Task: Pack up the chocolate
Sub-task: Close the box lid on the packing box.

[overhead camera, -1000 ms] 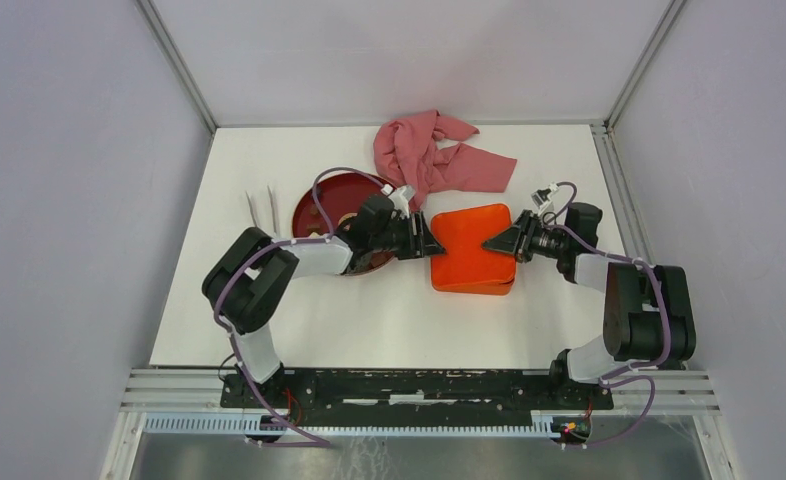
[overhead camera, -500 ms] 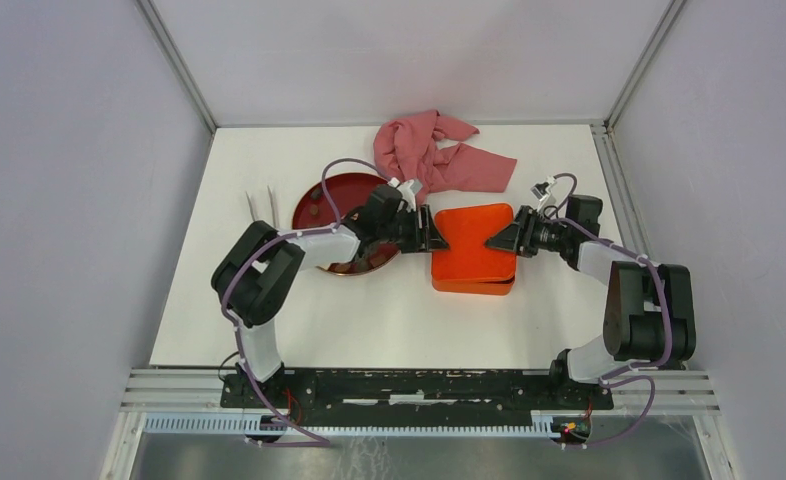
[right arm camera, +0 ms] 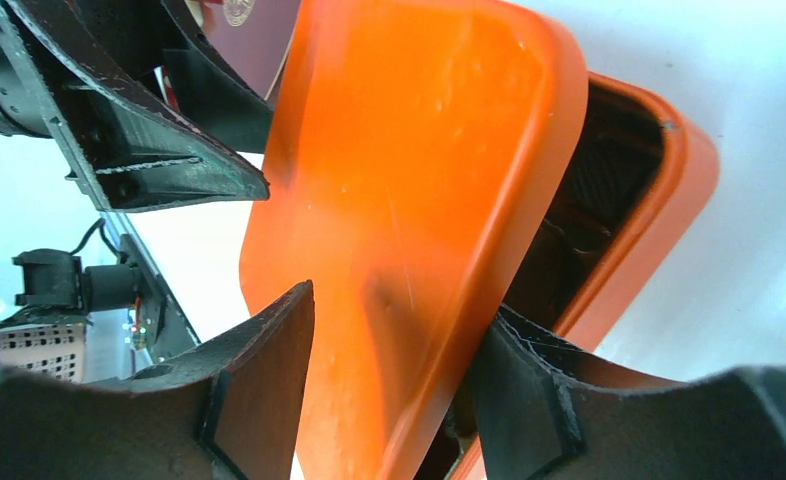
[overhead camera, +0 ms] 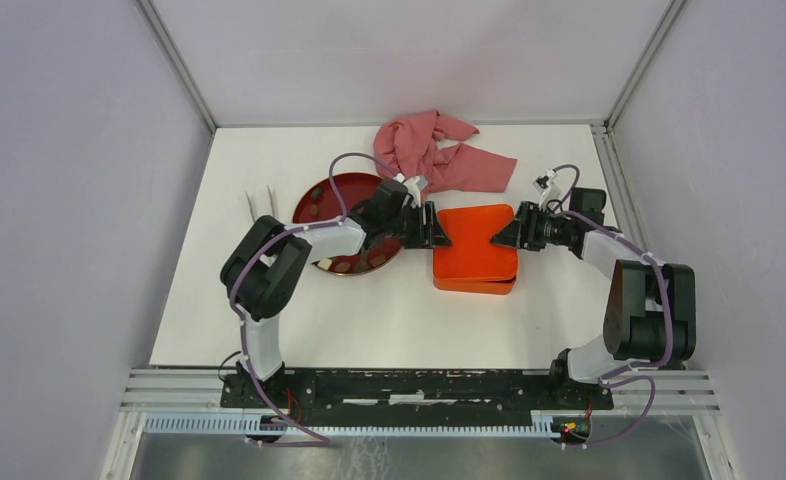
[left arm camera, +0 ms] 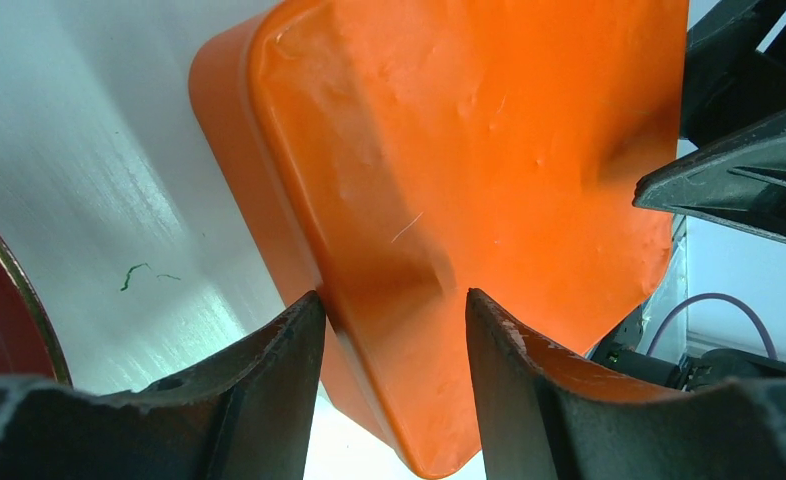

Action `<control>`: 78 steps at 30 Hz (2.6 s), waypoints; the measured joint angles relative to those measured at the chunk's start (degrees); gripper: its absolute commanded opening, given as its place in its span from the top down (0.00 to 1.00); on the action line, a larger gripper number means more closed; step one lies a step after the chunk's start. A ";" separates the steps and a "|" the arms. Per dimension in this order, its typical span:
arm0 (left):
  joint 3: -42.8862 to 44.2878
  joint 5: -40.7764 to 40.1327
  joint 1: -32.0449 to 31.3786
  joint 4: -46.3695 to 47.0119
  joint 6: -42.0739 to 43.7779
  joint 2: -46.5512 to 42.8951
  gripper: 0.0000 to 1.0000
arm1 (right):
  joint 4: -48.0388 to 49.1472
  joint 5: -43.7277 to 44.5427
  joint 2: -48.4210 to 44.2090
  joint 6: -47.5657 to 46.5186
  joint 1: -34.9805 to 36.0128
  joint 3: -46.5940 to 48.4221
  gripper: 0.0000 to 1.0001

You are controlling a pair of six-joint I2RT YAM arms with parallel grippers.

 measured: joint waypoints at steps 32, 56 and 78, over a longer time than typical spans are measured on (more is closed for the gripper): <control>5.14 1.53 0.66 -4.87 1.81 2.16 0.40 | -11.56 4.98 -13.07 -30.05 -4.61 1.64 0.35; 6.45 1.20 0.61 -6.97 1.86 2.19 0.36 | -21.73 20.37 -21.75 -75.69 26.97 -2.60 0.13; 7.19 1.20 0.52 -8.20 1.86 2.19 0.35 | -18.51 30.05 -20.90 -72.13 31.76 -3.69 0.15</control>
